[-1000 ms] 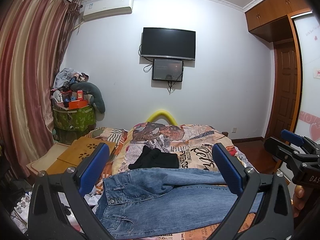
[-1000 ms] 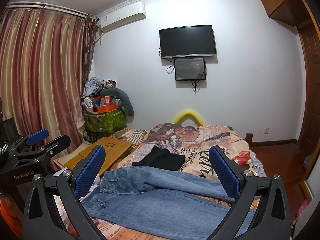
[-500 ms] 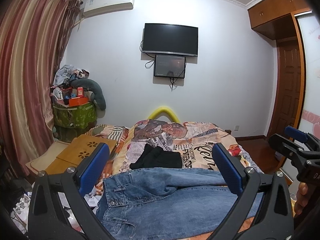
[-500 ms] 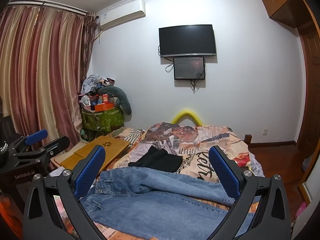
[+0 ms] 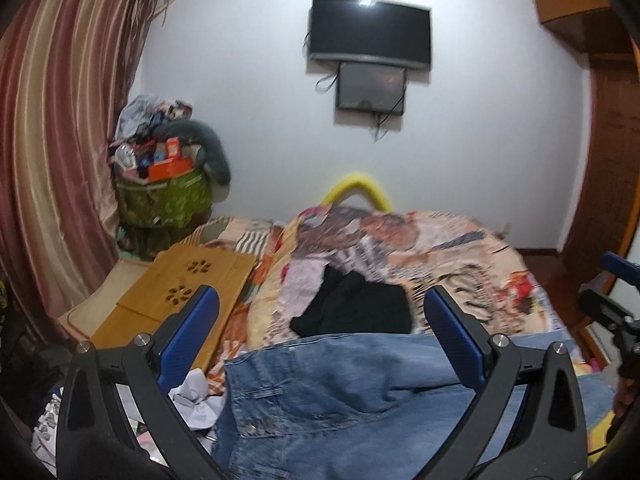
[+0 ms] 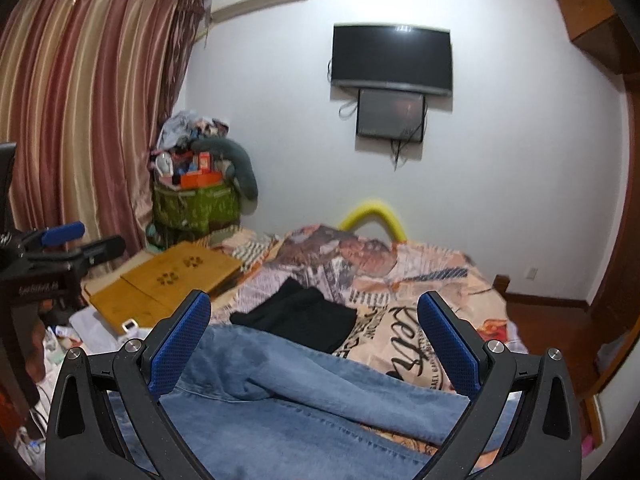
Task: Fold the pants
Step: 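Grasp the blue jeans waistband with both grippers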
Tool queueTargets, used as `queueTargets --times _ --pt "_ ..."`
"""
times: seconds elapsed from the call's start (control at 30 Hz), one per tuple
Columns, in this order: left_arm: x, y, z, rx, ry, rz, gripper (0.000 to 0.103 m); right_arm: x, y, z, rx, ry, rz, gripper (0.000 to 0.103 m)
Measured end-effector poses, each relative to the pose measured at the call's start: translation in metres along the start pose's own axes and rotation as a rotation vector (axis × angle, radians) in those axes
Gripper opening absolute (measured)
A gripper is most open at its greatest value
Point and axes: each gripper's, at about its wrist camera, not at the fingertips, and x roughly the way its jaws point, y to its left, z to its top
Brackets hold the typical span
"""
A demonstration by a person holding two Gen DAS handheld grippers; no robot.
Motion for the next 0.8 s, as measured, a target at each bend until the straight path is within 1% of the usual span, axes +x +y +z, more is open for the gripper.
queueTargets --times 0.03,0.07,0.13,0.17,0.2,0.23,0.27,0.3,0.33,0.43,0.5,0.53,0.63,0.7,0.8 --pt "0.012 0.005 -0.001 0.007 0.013 0.02 0.103 0.007 -0.003 -0.001 0.002 0.009 0.004 0.103" --pt "0.033 0.013 -0.004 0.003 0.049 0.038 0.103 0.018 -0.008 -0.005 0.001 0.024 0.007 0.103" --pt "0.061 0.025 -0.009 0.013 0.1 0.059 0.103 0.041 -0.016 -0.012 -0.006 0.063 -0.009 0.103" --pt "0.073 0.033 -0.012 0.045 0.136 0.091 0.099 0.055 -0.022 -0.018 -0.009 0.094 -0.017 0.103" --pt "0.091 0.04 -0.018 0.045 0.17 0.112 0.092 0.064 -0.026 -0.021 -0.01 0.116 -0.019 0.103" --pt "0.11 0.047 -0.025 0.041 0.212 0.128 0.088 0.073 -0.03 -0.025 -0.01 0.146 -0.017 0.103" --pt "0.125 0.053 -0.03 0.023 0.25 0.125 0.084 0.083 -0.034 -0.029 -0.009 0.176 -0.019 0.103" --pt "0.144 0.063 -0.038 0.009 0.312 0.127 0.082 0.094 -0.038 -0.035 -0.009 0.211 -0.019 0.103" --pt "0.151 0.071 -0.039 0.009 0.343 0.134 0.08 0.106 -0.043 -0.041 -0.012 0.246 -0.013 0.103" --pt "0.182 0.101 -0.054 -0.043 0.451 0.152 0.074 0.127 -0.051 -0.051 -0.017 0.312 -0.003 0.103" --pt "0.204 0.111 -0.068 -0.068 0.505 0.16 0.069 0.144 -0.056 -0.059 -0.016 0.362 0.007 0.101" --pt "0.213 0.113 -0.075 -0.075 0.526 0.164 0.069 0.151 -0.059 -0.062 -0.018 0.382 0.012 0.101" --pt "0.241 0.118 -0.096 -0.098 0.602 0.171 0.063 0.171 -0.064 -0.071 -0.027 0.424 0.032 0.1" --pt "0.258 0.12 -0.11 -0.126 0.667 0.146 0.05 0.185 -0.068 -0.075 -0.031 0.452 0.048 0.097" --pt "0.276 0.124 -0.123 -0.165 0.727 0.117 0.05 0.206 -0.074 -0.083 -0.024 0.5 0.08 0.093"
